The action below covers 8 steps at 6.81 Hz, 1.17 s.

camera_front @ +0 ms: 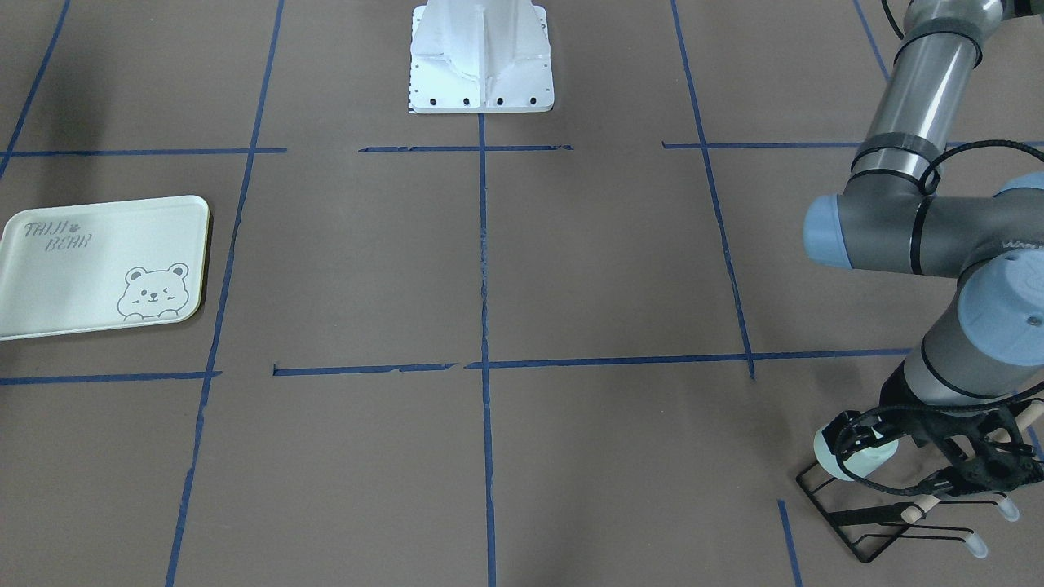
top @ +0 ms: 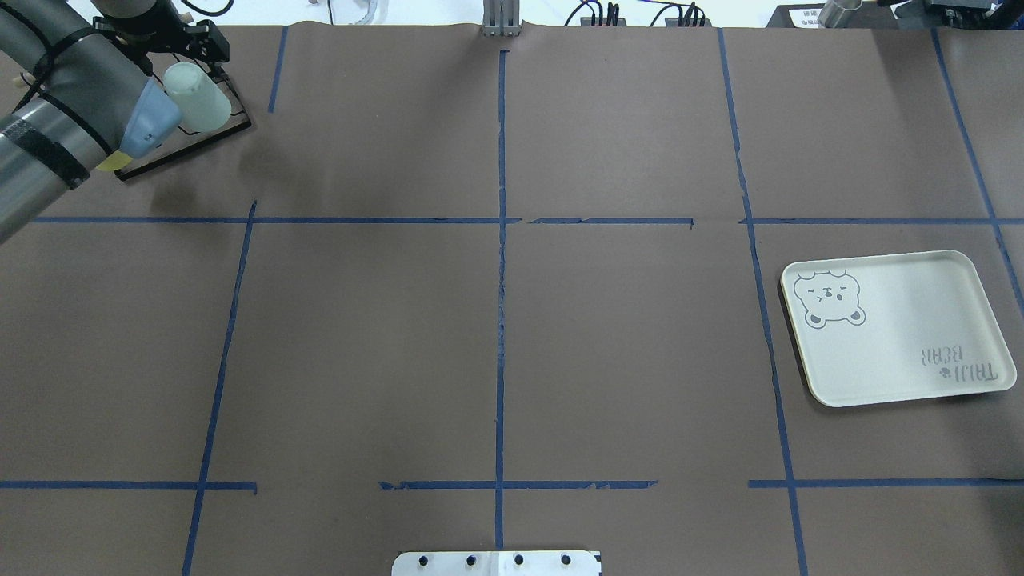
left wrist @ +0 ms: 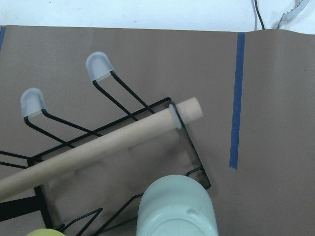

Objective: Left arm grabs green cup and hands to right arm on tray

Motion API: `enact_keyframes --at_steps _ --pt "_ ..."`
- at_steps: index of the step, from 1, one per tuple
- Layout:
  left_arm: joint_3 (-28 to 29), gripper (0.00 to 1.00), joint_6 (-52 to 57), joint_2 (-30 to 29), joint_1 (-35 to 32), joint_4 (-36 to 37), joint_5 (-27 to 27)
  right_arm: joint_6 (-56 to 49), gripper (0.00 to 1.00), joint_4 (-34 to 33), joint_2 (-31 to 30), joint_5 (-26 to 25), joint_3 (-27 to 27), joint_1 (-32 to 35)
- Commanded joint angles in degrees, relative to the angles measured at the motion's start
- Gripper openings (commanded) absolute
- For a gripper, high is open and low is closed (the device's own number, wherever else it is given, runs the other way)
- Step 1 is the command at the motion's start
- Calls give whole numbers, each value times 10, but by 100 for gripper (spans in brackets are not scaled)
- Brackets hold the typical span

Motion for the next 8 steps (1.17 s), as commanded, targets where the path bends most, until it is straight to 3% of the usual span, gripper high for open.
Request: enact_keyframes --at_steps 1,3,4,5,6,8 --pt "26 100 2 4 11 -25 0 0 100 -3 0 1 0 0" --pt "35 98 1 6 12 -32 -3 0 100 -2 0 1 0 -6" --pt "39 74 -2 5 12 -32 -4 1 100 -2 0 2 -1 -7" --pt "39 14 -3 3 11 -32 -5 1 100 -2 0 2 0 -7" --pt "35 0 -1 1 8 -30 -6 1 100 -1 0 2 0 -8" --pt "-17 0 1 12 -50 -22 -83 1 100 -1 0 5 0 -8"
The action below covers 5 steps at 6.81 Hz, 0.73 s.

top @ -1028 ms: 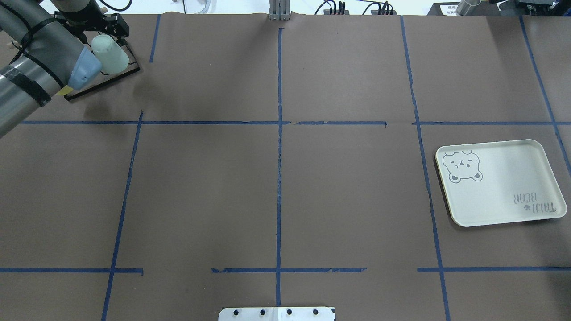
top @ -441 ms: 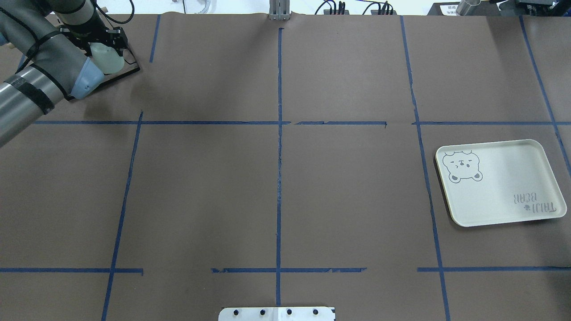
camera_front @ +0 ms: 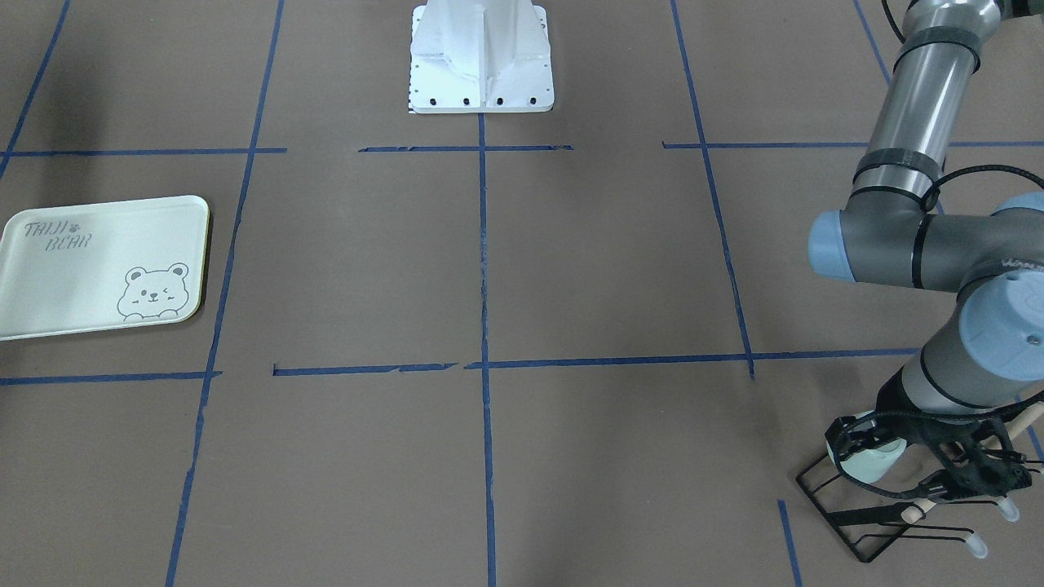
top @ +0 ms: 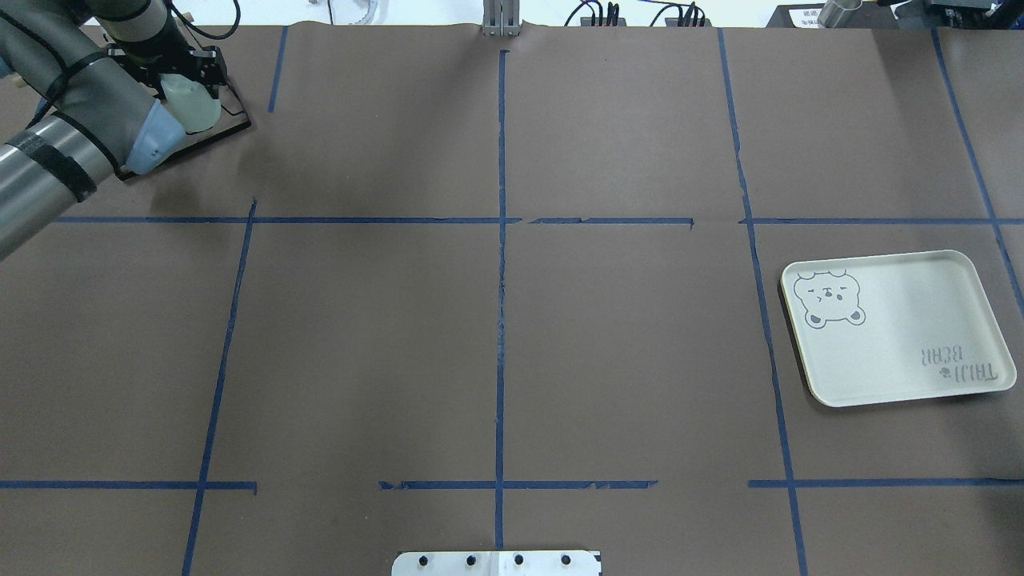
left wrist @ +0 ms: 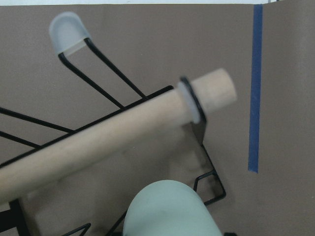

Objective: Left arm grabs green cup and hands to right arm on tray

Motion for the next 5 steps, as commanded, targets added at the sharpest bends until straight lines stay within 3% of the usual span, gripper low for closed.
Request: enact_keyframes --at_steps 1,3,4,5 --pt "-80 0 2 25 -42 21 -36 -1 100 0 0 1 0 -2" --pt "-187 0 1 51 -56 75 -45 -1 100 0 2 0 0 -10" --pt "-224 0 -7 54 -52 93 -45 55 100 21 10 -3 1 -45" --pt "-247 0 -53 53 -35 92 -49 168 100 103 20 -22 -1 -98"
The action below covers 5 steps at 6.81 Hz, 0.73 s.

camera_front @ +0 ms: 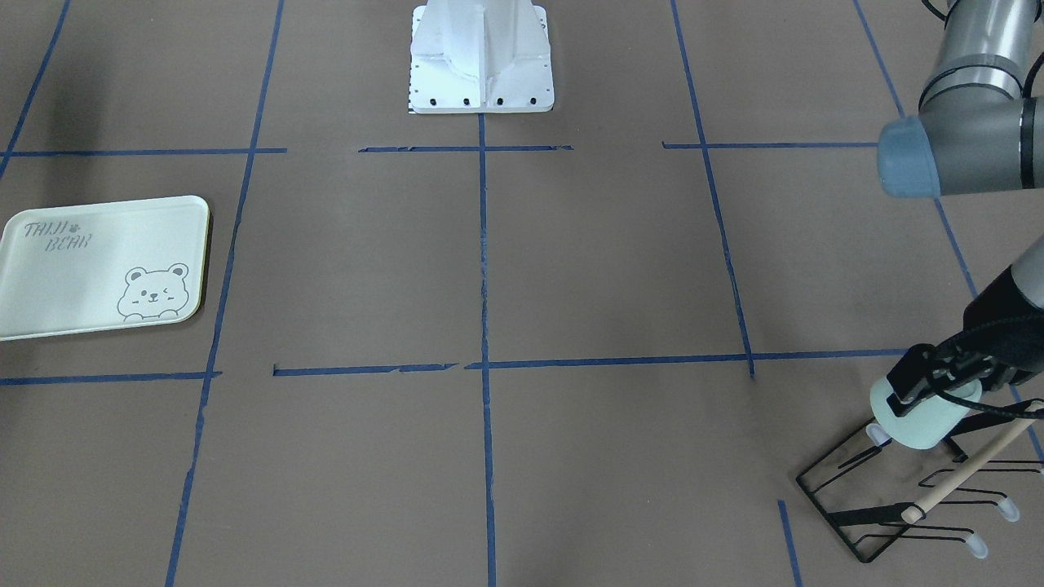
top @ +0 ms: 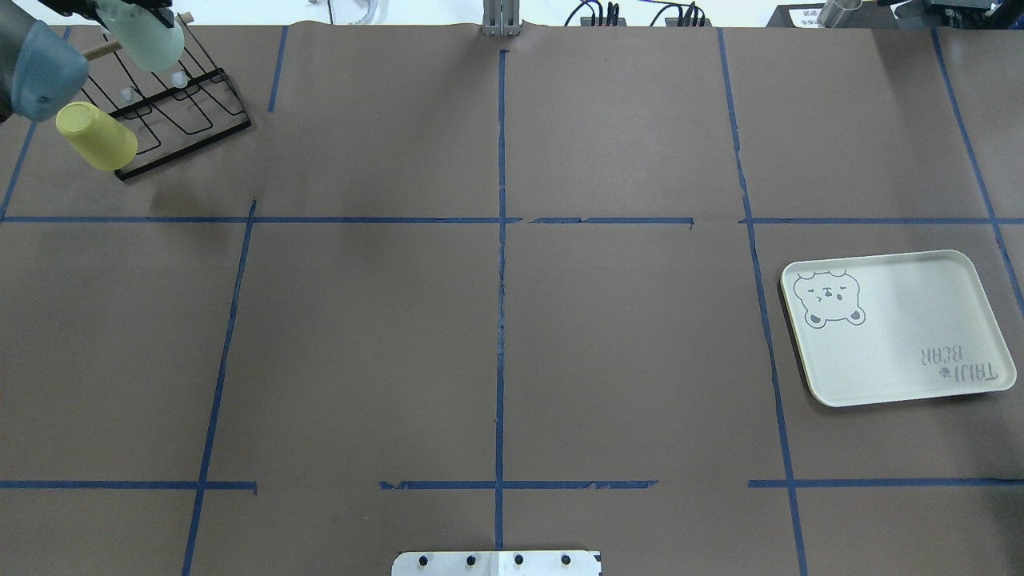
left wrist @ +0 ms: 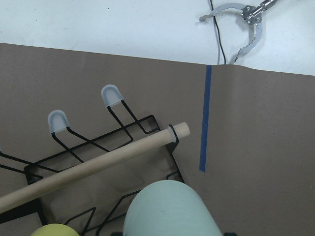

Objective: Left arm grabs green cup and hands to right arm on tray

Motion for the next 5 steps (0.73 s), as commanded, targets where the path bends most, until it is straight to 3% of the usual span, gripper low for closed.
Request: enact_keyframes --at_steps 1,3,5 --pt "-62 0 -135 2 57 1 -4 234 100 143 33 -55 -3 -125" --pt "-93 0 -274 2 150 -72 -1 467 100 238 111 -114 -2 -242" --pt "-88 0 -432 10 224 -255 2 676 100 246 237 -112 3 -306"
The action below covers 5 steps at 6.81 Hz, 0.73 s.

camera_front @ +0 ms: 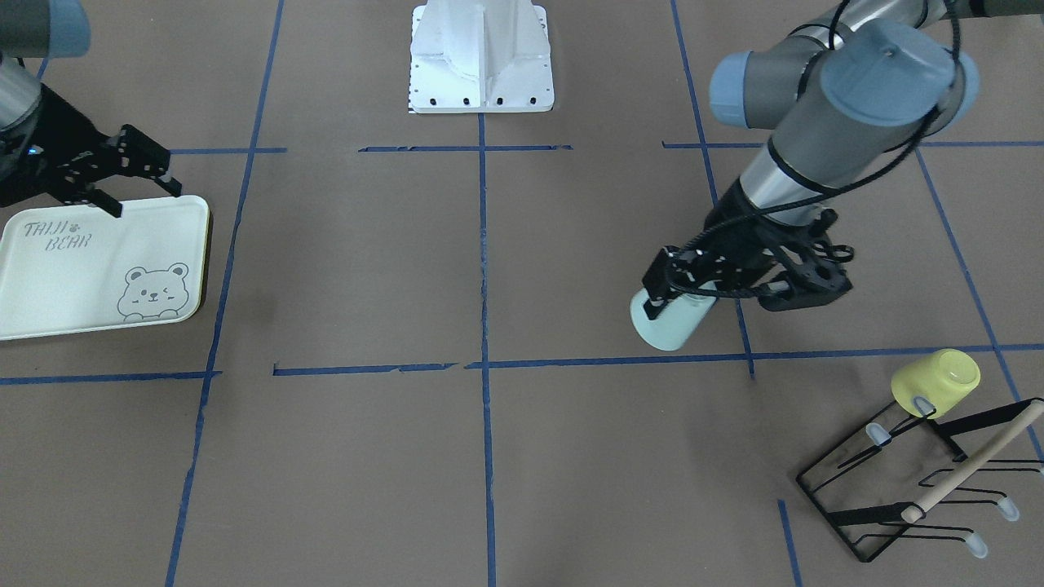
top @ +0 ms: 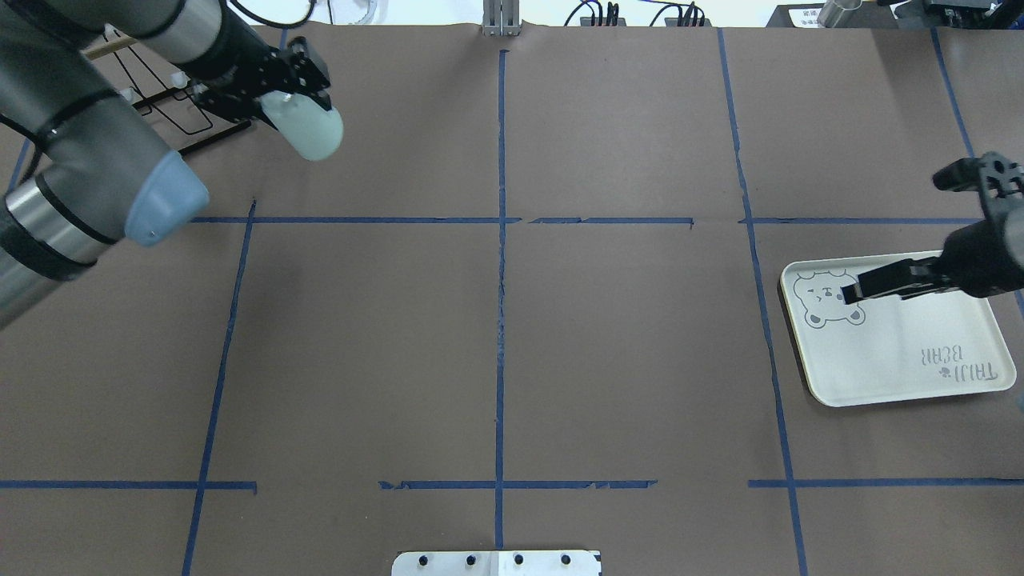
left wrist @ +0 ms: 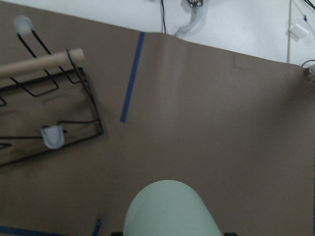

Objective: Left arm grabs green cup and hands to right arm on tray

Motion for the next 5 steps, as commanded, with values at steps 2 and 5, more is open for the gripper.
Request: enact_keyframes --at_steps 2,5 --pt "5 2 -244 19 97 -312 3 318 100 103 170 -13 1 -101" --pt "36 2 -388 45 113 -566 10 498 100 405 171 -62 -5 -120"
